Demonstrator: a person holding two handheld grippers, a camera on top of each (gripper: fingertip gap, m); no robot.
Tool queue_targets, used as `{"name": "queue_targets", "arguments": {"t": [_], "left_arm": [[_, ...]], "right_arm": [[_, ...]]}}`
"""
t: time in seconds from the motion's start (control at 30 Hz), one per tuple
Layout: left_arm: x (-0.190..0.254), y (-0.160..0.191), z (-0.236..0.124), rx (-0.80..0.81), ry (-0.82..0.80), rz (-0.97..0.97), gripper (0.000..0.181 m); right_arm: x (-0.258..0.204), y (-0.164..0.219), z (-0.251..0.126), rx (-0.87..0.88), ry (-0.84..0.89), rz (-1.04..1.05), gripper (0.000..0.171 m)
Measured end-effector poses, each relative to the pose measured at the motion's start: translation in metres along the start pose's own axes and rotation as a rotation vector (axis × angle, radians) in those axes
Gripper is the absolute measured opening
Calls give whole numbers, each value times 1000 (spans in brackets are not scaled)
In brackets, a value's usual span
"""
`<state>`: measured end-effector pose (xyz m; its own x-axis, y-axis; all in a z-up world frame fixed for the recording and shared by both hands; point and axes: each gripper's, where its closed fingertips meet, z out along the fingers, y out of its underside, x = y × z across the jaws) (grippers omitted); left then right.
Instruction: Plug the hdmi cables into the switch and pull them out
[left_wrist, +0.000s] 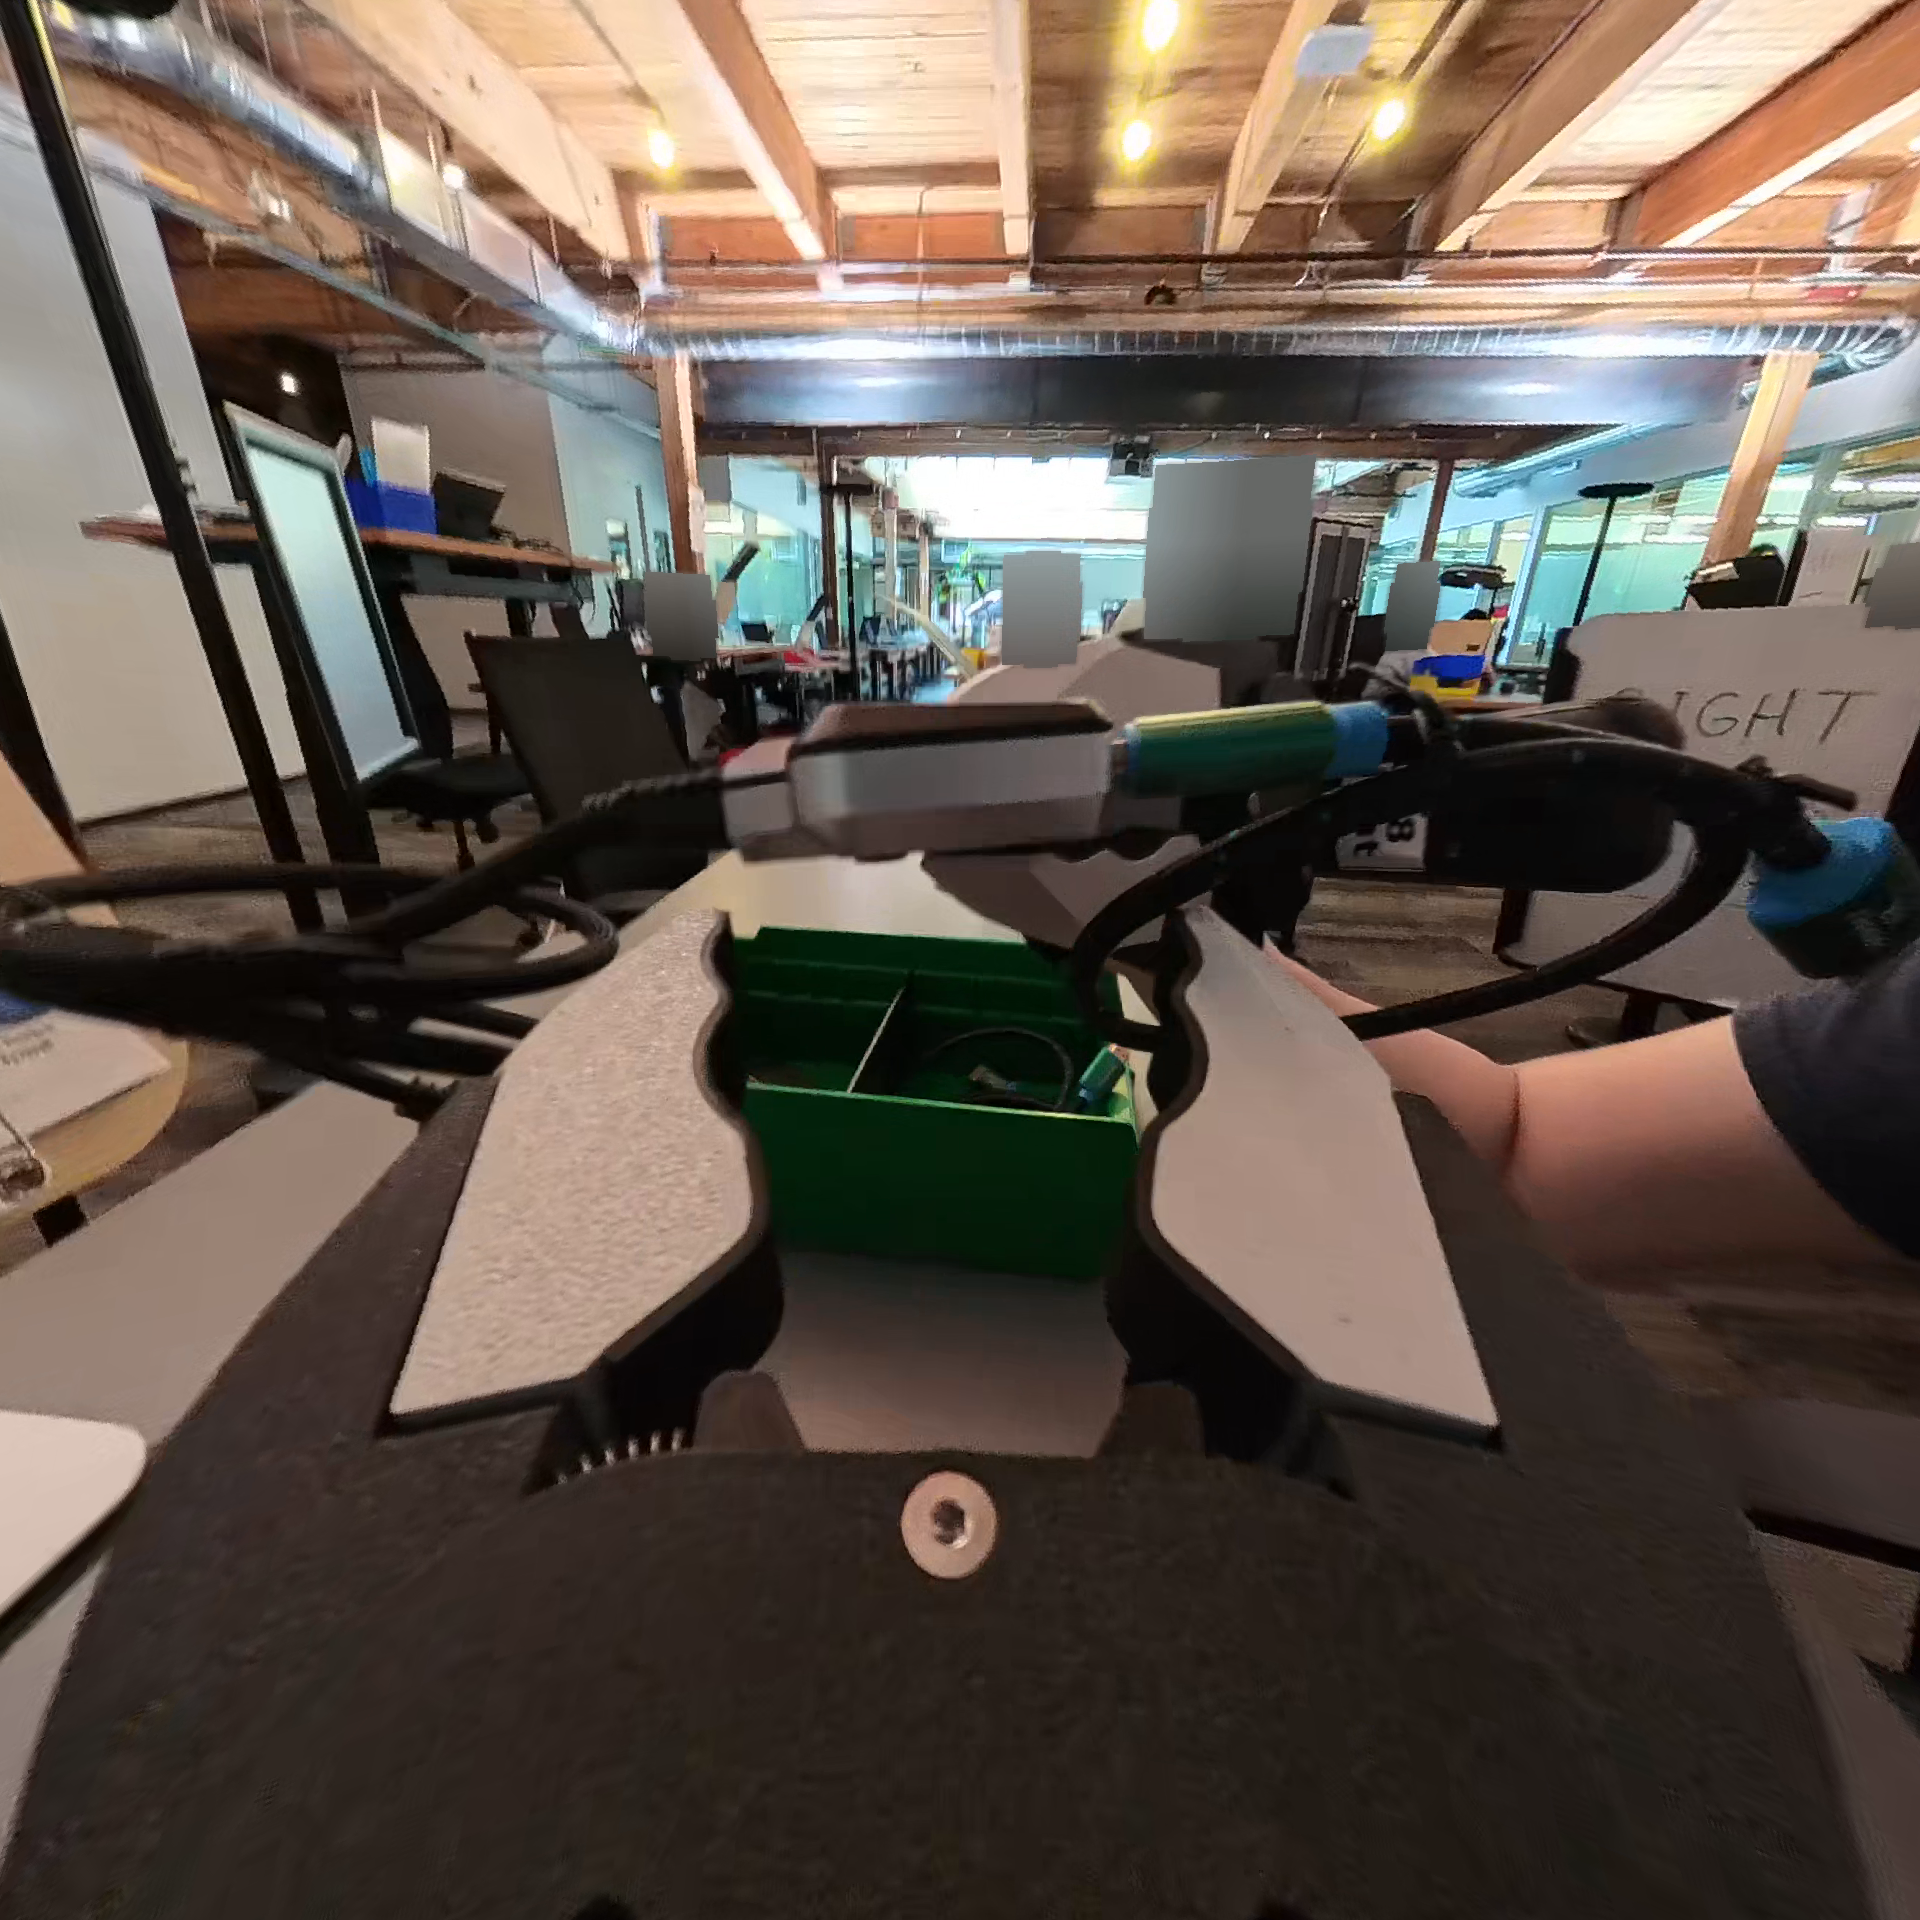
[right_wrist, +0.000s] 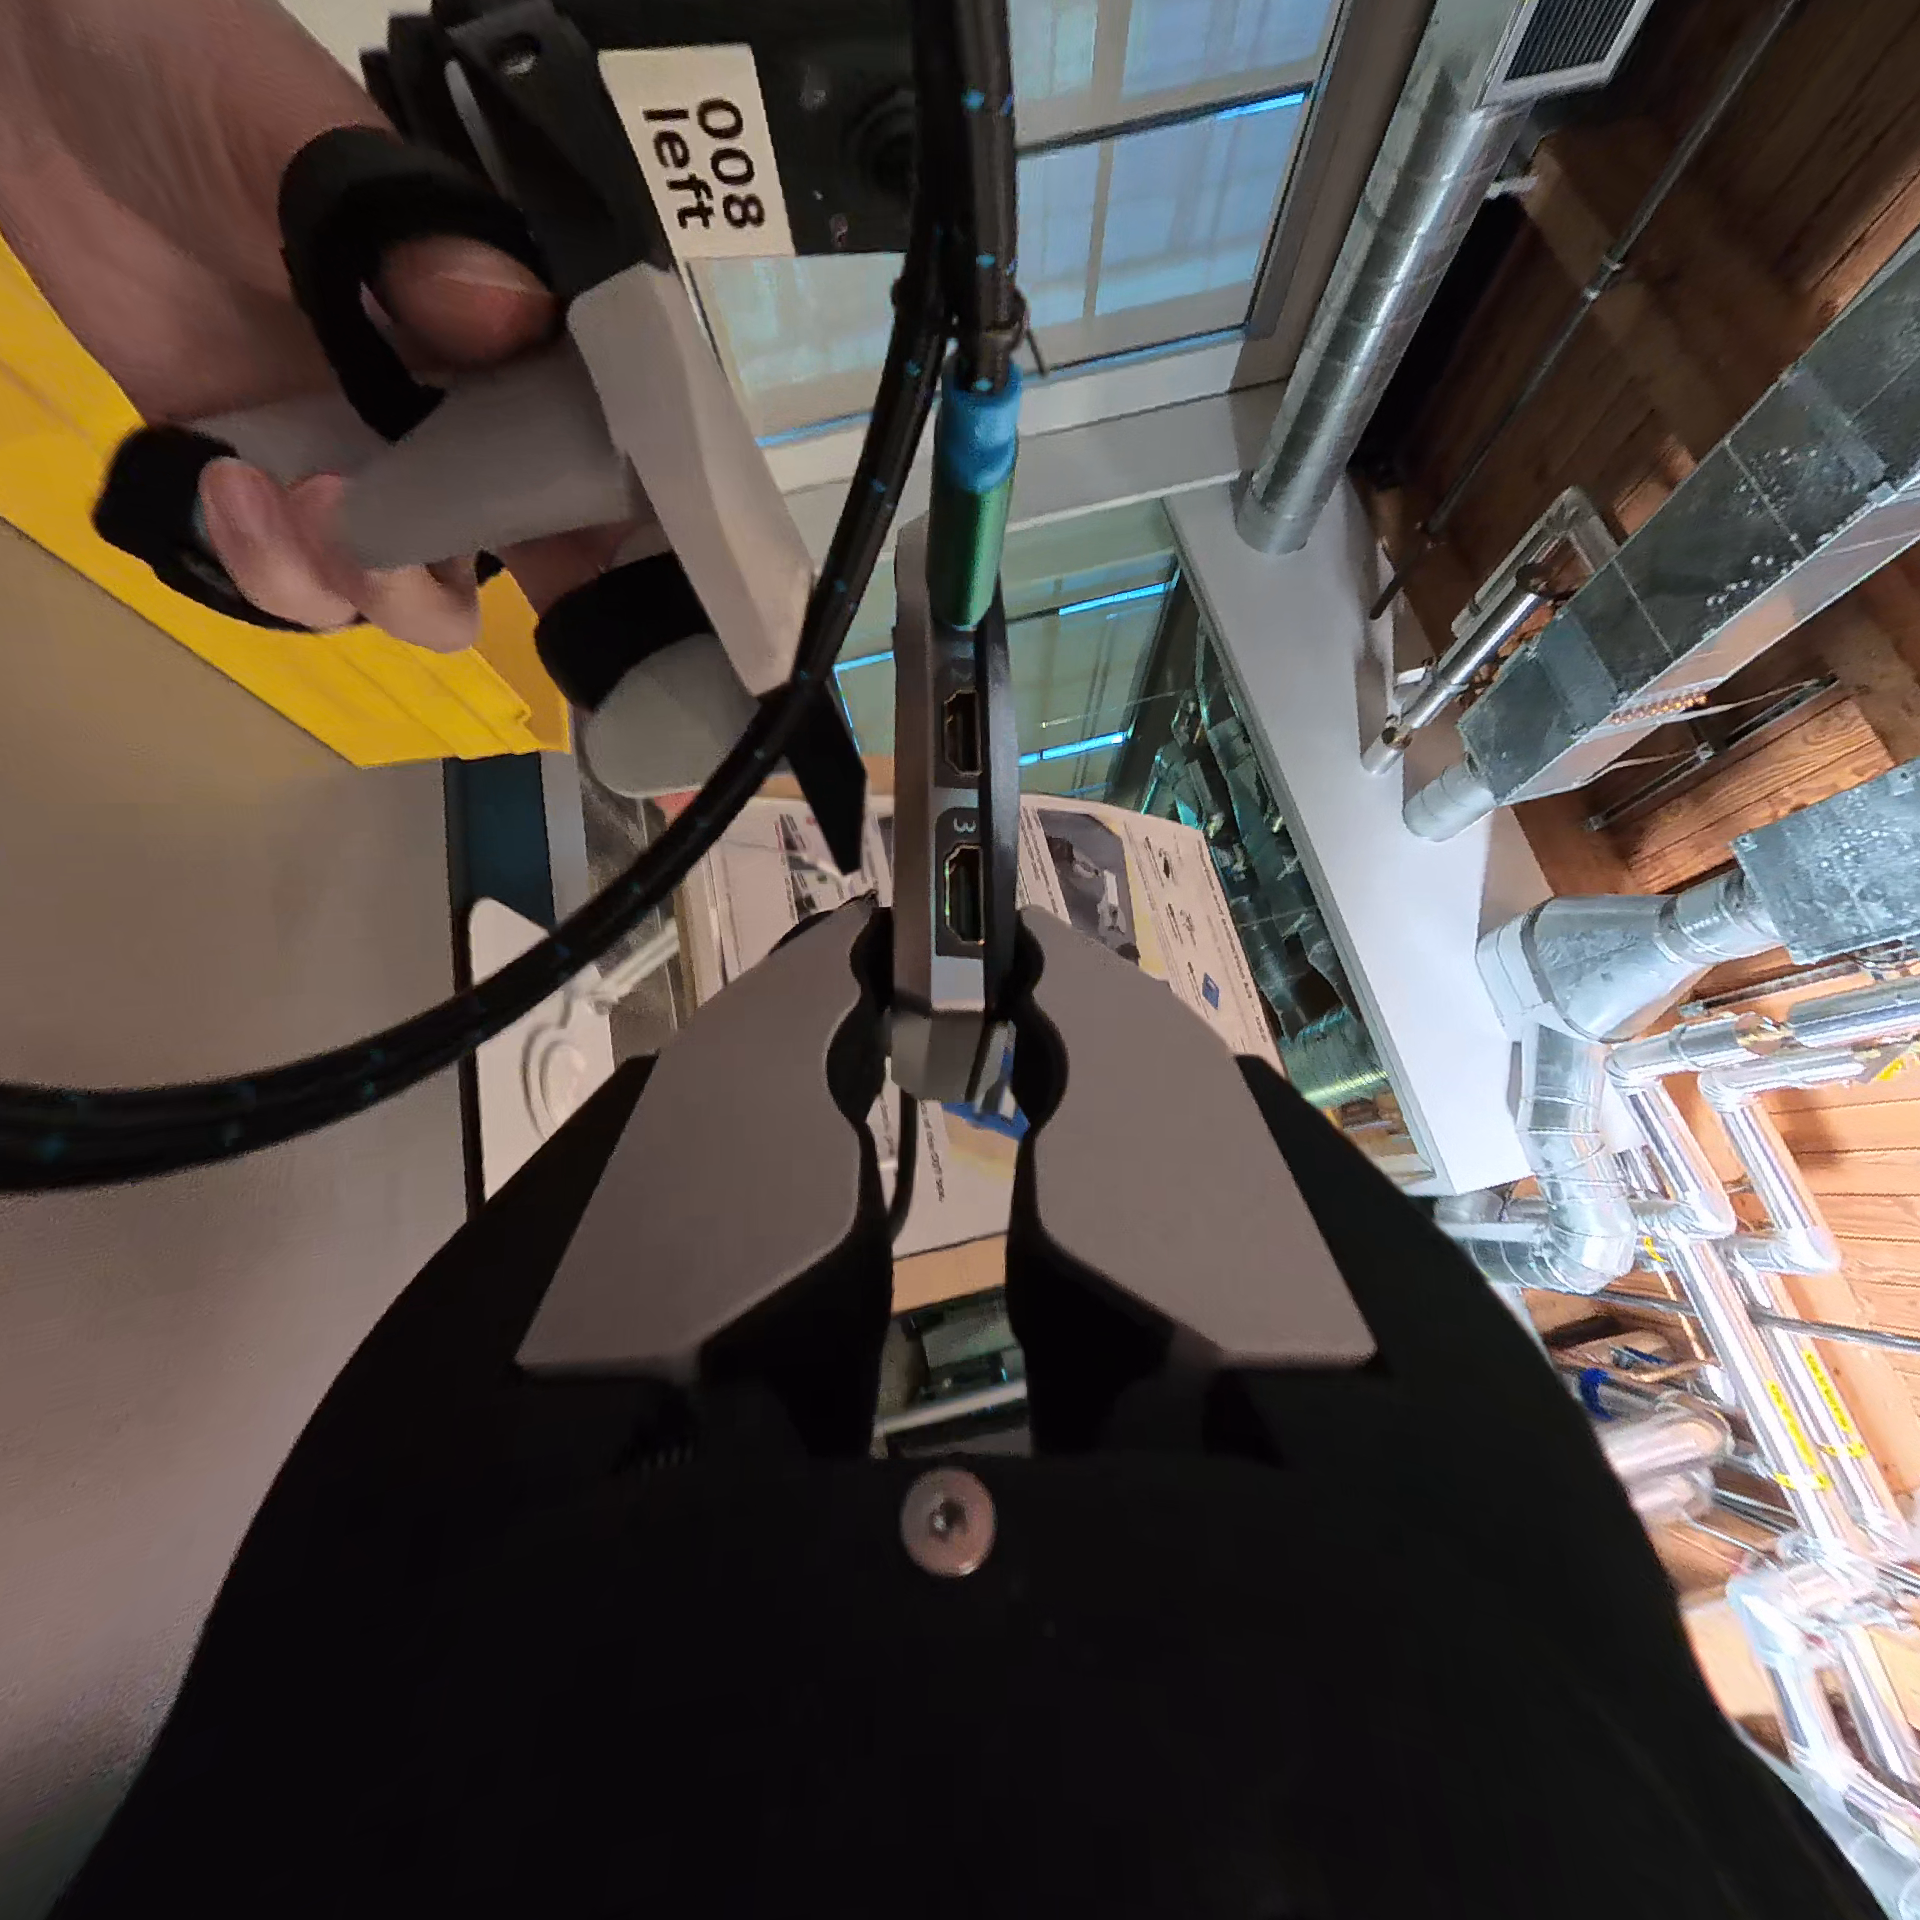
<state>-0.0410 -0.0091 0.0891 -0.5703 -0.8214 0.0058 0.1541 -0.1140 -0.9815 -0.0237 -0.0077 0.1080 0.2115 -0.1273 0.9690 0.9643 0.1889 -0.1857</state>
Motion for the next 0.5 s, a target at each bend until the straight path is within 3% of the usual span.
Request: {"name": "queue_targets", "arguments": {"t": [0.2,0.3,0.4,0.5], "left_arm": [[-1,-11,-6,40,-42,86,64],[1,-7,-11,-18,-16,103,53],[-16,-5,-22,-53,-94,86,50],[-21,-12,-18,25,-121,16,57]], "right_arm": [[6,-3,-1,67,23,126,19],[7,-4,-2,85,17,173,19],[13,-5,-5,110,34,205,19],[12,-10,-5,131,31,199,19]]}}
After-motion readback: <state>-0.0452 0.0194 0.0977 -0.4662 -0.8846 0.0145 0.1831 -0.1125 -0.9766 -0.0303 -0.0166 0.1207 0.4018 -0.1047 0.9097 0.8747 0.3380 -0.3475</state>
